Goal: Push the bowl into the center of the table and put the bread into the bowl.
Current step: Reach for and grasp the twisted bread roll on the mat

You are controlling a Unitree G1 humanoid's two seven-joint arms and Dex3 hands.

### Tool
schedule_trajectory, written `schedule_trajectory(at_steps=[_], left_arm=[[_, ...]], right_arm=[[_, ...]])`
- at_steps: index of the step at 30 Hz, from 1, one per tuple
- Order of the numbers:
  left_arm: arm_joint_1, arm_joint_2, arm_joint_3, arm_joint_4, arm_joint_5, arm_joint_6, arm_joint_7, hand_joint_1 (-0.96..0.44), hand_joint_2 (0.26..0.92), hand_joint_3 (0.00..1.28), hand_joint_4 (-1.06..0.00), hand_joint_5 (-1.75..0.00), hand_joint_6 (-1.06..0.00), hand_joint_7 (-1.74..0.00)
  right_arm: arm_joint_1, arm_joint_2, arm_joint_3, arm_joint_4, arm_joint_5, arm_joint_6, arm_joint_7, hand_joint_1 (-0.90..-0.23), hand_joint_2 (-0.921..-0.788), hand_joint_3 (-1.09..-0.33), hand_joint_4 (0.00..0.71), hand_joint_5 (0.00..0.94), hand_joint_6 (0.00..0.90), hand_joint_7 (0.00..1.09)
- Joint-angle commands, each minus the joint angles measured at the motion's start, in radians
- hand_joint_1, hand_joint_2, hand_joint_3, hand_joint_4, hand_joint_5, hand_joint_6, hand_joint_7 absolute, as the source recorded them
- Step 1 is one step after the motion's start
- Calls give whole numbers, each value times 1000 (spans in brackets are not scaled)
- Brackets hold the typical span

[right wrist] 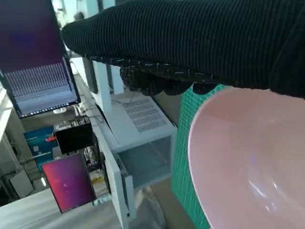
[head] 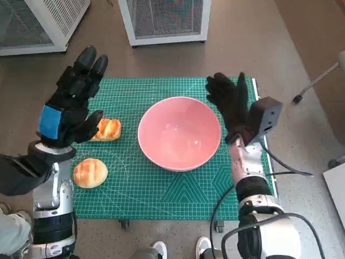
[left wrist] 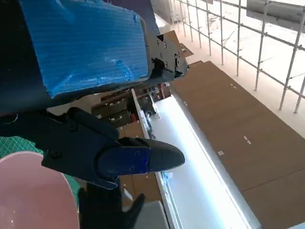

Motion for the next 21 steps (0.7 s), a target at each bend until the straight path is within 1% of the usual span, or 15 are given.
schedule_trajectory(at_steps=[1,3,4,5,6,7,9,11,13,14,16,17,19,21], left_arm=[[6,12,7,-6,7,0,8,-696,921,413,-233,-1,-227,-4],[4,14,9,-3,9,-1,9,-697,921,414,-232,-1,-227,-4],[3,16,11,-2,10,-2,10,-697,921,413,-229,0,-226,-4],[1,16,11,0,12,-3,10,-698,921,413,-229,-1,-226,-4],[-1,18,12,2,14,-4,11,-698,921,413,-228,0,-226,-4],[-4,19,13,3,15,-4,13,-698,921,414,-227,-1,-226,-4],[-9,21,14,5,17,-4,15,-700,921,415,-224,0,-227,-5],[-14,23,14,9,19,-5,16,-702,921,416,-222,0,-227,-5],[-18,24,14,14,20,-7,17,-703,921,416,-221,0,-227,-5],[-21,26,14,17,21,-7,18,-704,921,415,-221,0,-227,-5],[-28,29,13,23,22,-9,19,-705,921,414,-218,0,-227,-5],[-32,31,12,25,23,-8,19,-705,921,413,-217,0,-227,-6],[-38,33,11,30,24,-9,19,-705,921,411,-217,0,-227,-6],[-45,39,10,29,24,-4,20,-703,921,407,-217,0,-228,-6]], right_arm=[[26,-18,18,-67,-7,-96,36,-653,-921,-798,169,7,136,222],[39,-23,25,-105,-3,-152,61,-653,-921,-795,168,6,135,222],[48,-25,28,-132,4,-184,81,-677,-921,-774,181,11,150,232],[54,-27,29,-150,9,-206,96,-671,-921,-779,176,8,142,231],[63,-29,30,-178,20,-230,120,-681,-921,-770,182,10,148,237],[80,-31,35,-231,38,-258,157,-673,-921,-777,176,6,139,238],[109,-35,44,-318,63,-292,207,-660,-921,-787,169,3,129,241],[137,-38,56,-393,81,-305,238,-654,-921,-793,167,1,125,244],[157,-39,65,-443,93,-306,255,-651,-921,-796,167,1,123,248],[173,-42,73,-485,98,-308,264,-650,-921,-797,166,1,122,250],[206,-49,89,-567,118,-303,291,-653,-921,-793,169,2,123,259],[219,-55,95,-600,135,-300,312,-655,-921,-791,170,3,122,264],[233,-63,101,-631,154,-290,333,-658,-921,-788,173,4,122,270],[240,-73,102,-645,180,-284,361,-660,-921,-786,176,5,121,277]])
